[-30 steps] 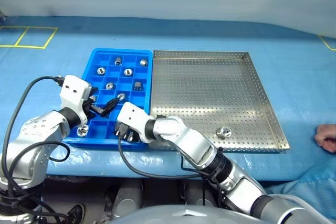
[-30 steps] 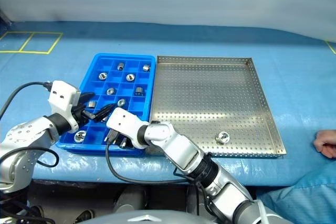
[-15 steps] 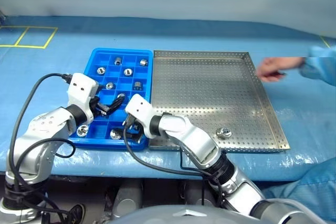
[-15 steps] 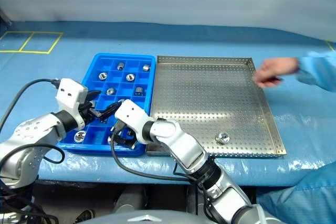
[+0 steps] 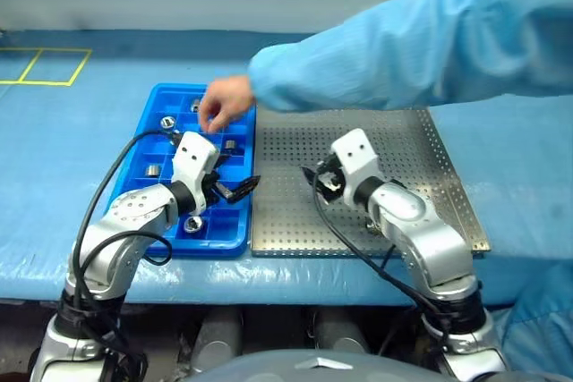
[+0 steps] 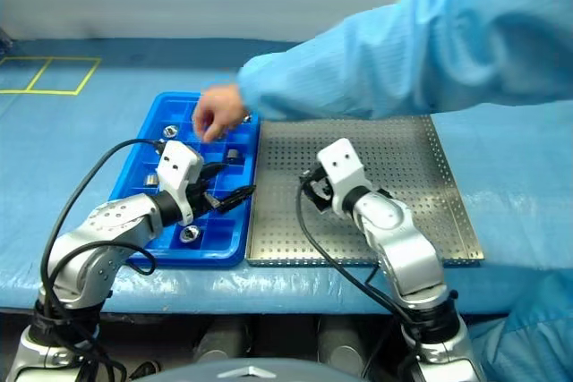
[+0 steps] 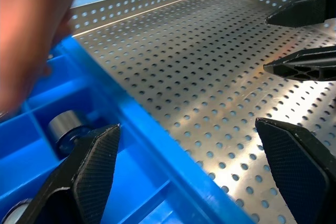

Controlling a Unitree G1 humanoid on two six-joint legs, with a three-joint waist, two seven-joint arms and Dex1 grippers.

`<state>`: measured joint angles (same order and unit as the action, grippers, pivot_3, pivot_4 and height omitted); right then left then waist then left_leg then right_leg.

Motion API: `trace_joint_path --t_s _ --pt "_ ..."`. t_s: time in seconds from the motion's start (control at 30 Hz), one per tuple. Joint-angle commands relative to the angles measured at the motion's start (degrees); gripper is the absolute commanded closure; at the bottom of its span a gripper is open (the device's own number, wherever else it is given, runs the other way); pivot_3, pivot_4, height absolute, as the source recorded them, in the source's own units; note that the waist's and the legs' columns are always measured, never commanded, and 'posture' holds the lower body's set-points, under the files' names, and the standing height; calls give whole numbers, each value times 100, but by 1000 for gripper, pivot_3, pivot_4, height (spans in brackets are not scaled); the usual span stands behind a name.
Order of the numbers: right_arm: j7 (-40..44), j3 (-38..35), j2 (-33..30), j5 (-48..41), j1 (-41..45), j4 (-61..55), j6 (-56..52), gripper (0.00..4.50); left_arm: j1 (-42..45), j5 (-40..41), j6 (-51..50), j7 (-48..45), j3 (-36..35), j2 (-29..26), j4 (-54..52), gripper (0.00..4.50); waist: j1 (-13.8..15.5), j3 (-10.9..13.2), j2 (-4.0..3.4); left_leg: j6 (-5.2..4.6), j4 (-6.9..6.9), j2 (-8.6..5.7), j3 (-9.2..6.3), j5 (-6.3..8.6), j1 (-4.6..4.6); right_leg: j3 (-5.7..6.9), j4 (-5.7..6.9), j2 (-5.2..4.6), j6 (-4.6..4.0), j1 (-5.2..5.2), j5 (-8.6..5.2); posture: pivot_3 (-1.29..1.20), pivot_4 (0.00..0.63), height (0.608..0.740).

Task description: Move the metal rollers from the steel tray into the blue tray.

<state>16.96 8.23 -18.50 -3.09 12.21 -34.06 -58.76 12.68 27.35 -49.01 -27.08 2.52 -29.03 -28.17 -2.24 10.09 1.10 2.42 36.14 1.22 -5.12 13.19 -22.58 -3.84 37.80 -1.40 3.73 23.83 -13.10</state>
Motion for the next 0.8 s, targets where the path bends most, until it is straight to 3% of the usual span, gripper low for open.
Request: trace_joint_path --t_s 0.03,0.4,0.8 --pt "-173 -306 -245 140 -232 -378 -214 358 179 -40 158 -151 210 95 102 0 -28 0 0 0 1 0 3 0 2 -2 0 0 6 -1 -3 -40 150 740" --pt "-129 -528 -244 -232 -1010 -949 -979 358 328 -137 206 -500 1098 194 101 0 -174 0 0 -2 7 0 4 0 2 -6 1 2 10 -3 -1 -62 150 740" --pt "-249 -683 -574 -185 -1316 -530 -1190 358 213 -282 247 -533 1062 162 83 0 -153 0 0 -3 15 -1 6 1 1 -7 0 1 11 -6 -2 -43 150 740"
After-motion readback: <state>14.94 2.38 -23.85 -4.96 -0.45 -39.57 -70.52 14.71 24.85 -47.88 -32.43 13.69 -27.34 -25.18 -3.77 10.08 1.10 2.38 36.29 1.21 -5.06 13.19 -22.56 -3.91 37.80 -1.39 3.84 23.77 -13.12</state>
